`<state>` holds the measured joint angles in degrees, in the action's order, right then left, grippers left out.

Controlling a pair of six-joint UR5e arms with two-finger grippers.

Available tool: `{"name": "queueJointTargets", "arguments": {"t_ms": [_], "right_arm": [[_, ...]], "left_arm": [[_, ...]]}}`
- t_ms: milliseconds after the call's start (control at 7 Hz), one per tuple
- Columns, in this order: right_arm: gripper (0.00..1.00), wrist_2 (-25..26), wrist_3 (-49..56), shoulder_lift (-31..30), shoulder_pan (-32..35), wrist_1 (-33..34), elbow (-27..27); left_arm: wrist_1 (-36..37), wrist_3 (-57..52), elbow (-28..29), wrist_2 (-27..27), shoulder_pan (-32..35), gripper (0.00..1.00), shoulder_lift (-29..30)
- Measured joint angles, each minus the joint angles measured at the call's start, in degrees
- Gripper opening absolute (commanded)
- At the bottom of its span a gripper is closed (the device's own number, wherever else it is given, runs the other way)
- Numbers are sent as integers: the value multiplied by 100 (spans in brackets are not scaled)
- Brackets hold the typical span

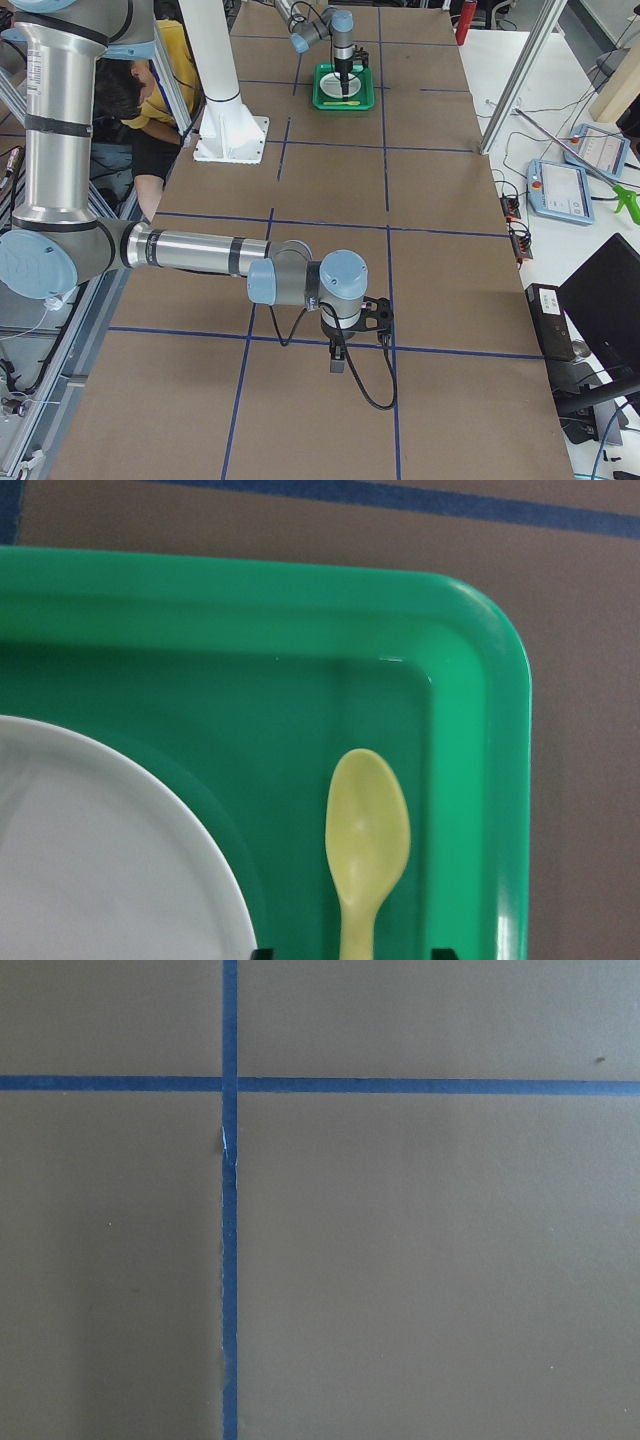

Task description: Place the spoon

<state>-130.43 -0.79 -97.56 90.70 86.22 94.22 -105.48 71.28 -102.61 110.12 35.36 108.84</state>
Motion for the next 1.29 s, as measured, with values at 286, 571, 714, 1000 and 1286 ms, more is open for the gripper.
{"name": "queueJointTargets", "arguments": {"t_ms": [286, 571, 714, 1000, 1286], "right_arm": [[100, 0, 0, 0, 0, -3, 0], [100, 0, 1, 0, 0, -1, 0], [100, 0, 4, 0, 0, -2, 0], [100, 0, 2, 0, 0, -2, 0], [100, 0, 4, 0, 0, 0, 0]], "left_arm": [[140, -966, -428, 382, 781, 100, -483], [441, -2783, -606, 882, 2077, 100, -1184], [509, -3711, -570, 978, 2721, 100, -1595], [765, -6211, -171, 1225, 4163, 100, -2159], [905, -7387, 303, 1598, 5269, 100, -2531]]}}
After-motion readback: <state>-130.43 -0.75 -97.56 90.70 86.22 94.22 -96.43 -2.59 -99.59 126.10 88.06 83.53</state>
